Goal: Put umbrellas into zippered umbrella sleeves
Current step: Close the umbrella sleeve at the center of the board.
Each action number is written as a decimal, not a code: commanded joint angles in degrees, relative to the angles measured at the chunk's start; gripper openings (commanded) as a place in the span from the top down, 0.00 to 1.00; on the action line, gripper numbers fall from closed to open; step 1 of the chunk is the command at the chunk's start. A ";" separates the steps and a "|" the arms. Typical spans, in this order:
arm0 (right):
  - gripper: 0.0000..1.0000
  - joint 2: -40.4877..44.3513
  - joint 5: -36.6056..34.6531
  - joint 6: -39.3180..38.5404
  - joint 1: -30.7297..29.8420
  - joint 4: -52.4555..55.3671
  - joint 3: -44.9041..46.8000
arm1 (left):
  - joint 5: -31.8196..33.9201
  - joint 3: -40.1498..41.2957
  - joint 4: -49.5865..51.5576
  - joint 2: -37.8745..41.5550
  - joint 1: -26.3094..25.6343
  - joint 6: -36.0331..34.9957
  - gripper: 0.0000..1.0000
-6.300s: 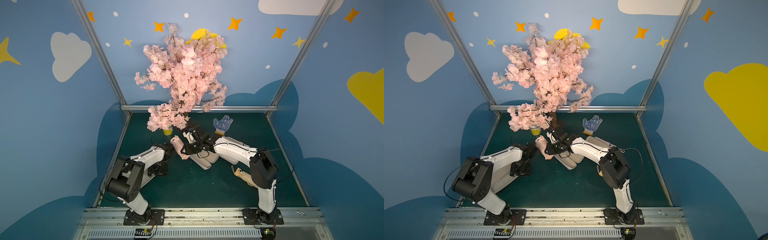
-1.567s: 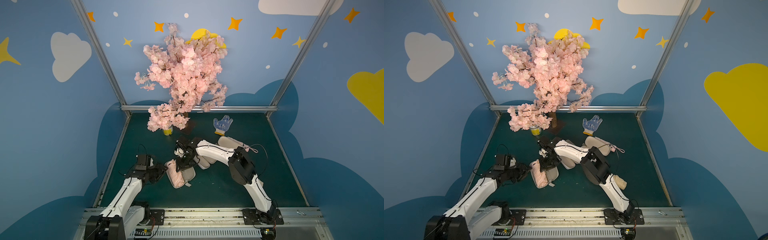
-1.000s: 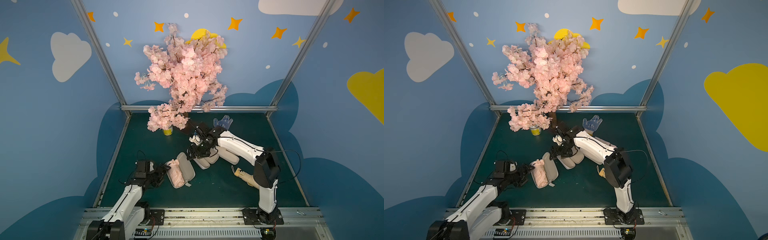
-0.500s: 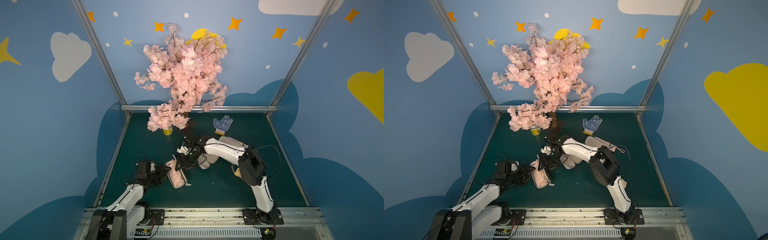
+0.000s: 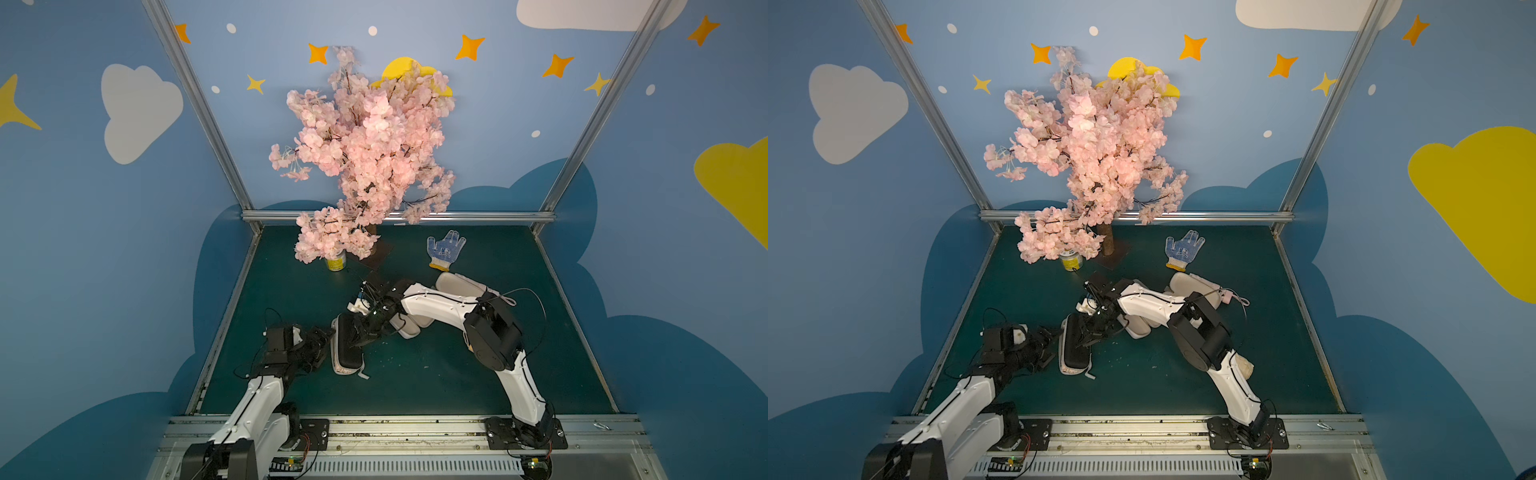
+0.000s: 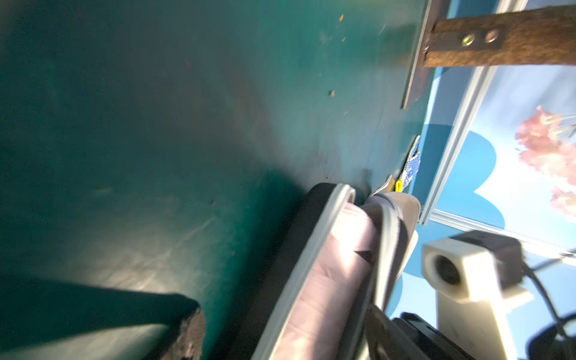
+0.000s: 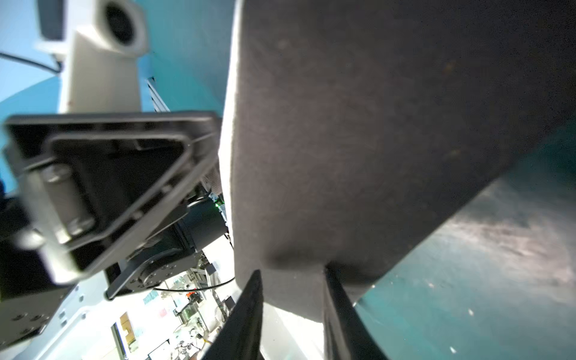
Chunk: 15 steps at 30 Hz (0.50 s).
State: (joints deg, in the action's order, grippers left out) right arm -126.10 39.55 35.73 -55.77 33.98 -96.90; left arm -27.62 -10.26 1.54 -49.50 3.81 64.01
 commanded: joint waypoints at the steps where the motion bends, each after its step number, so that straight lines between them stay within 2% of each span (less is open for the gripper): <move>1: 0.71 -3.72 -4.54 -0.68 -1.00 3.57 0.79 | -0.69 -0.46 3.38 3.27 0.22 0.72 0.10; 4: 0.69 -4.65 -5.27 -2.09 -1.52 5.74 -1.42 | -1.24 -0.32 0.60 -0.05 -1.61 -0.47 0.08; 7: 0.62 -3.80 -3.15 -2.66 -1.59 3.85 -1.98 | -2.87 -1.47 -0.67 -6.59 -3.09 -4.06 0.09; 12: 0.61 3.53 7.81 1.80 1.80 -8.96 6.23 | -3.94 -3.71 -3.19 -14.05 -5.45 -6.33 0.19; 15: 0.61 8.63 8.53 3.26 5.10 -10.41 11.50 | -2.61 -4.41 -1.10 -14.40 -5.51 -7.54 0.28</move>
State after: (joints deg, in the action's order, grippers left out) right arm -122.02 45.63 36.97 -53.41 26.85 -89.03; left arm -30.89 -14.59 -2.68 -62.96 -1.21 59.07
